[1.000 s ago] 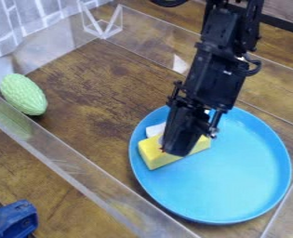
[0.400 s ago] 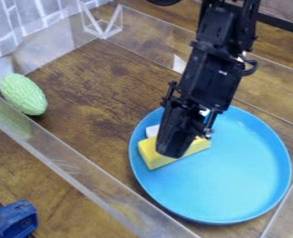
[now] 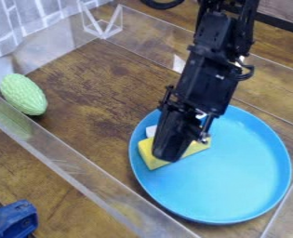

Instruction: Remove the white object from inside the blue tray and put it on the table

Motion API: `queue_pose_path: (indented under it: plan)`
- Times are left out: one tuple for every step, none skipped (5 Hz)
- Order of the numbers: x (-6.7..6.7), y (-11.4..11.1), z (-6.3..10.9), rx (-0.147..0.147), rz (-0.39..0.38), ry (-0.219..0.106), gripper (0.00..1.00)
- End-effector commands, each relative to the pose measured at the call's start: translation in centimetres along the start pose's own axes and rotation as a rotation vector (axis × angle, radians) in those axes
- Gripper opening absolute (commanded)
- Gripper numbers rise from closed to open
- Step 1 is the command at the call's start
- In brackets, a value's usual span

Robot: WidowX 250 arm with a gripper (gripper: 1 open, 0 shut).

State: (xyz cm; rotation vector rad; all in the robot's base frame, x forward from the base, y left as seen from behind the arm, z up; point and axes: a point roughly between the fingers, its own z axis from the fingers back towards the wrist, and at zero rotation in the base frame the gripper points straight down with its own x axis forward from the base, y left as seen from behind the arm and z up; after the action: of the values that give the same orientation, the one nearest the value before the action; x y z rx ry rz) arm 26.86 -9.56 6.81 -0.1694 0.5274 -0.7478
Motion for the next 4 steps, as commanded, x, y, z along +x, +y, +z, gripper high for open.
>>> queue_pose_path:
  plan:
    - [-0.76, -1.45, 2.48, 0.049, -0.025, -0.069, 0.0]
    - [-0.97, -1.57, 2.36, 0.047, -0.026, -0.06, 0.0]
    - [-1.11, -1.6, 2.13, 0.043, -0.026, -0.054, 0.0]
    - [-1.29, -1.64, 1.95, 0.039, -0.024, -0.047, 0.0]
